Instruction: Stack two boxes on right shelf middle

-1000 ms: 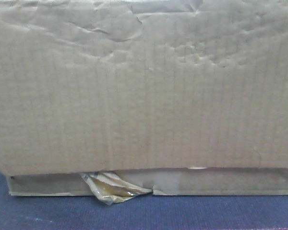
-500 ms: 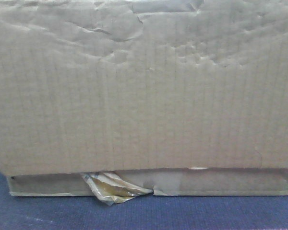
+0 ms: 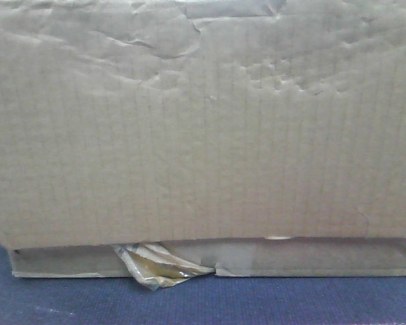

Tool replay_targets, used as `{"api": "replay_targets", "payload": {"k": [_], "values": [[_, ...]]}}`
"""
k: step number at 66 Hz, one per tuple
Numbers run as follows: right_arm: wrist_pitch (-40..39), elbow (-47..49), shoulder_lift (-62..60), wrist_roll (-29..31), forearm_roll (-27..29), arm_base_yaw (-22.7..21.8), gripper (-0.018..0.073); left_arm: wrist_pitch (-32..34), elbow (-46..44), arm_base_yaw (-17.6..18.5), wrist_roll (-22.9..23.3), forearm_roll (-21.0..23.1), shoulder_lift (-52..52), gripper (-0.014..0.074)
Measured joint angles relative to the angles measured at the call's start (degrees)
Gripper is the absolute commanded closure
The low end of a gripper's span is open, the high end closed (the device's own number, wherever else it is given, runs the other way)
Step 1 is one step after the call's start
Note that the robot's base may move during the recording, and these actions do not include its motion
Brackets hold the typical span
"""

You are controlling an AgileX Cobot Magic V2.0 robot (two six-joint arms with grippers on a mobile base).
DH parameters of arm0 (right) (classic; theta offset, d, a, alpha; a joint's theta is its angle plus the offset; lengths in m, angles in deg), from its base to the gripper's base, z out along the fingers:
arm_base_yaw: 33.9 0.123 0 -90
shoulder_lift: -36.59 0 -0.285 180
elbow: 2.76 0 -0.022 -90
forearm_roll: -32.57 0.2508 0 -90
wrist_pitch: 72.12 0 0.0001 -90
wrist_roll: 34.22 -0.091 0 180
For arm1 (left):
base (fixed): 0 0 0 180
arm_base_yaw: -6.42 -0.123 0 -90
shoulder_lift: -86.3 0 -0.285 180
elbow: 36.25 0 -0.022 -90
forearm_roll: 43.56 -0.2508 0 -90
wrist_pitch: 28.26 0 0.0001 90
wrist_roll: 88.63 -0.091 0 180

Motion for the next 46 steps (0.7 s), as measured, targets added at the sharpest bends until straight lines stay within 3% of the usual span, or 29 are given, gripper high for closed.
{"api": "replay_targets", "payload": {"k": [14,19,31,37,46], "values": [[3.2,8.6,4.1,-0.6,-0.4,6.9,0.0691,0.0,0.0,0.0,0.0,0.0,0.0,0.0246],[3.3,10.8,5.9,-0.8,-0.5,8.6,0.0577,0.0,0.0,0.0,0.0,0.0,0.0,0.0246],[3.5,13.3,8.6,-0.9,-0.5,10.6,0.0209,0.0,0.0,0.0,0.0,0.1,0.0,0.0246],[3.8,13.4,9.4,-0.9,-0.5,10.7,0.0181,0.0,0.0,0.0,0.0,0.1,0.0,0.0246],[3.8,13.4,11.2,-0.9,-0.2,10.7,0.0219,0.0,0.0,0.0,0.0,0.1,0.0,0.0246]]}}
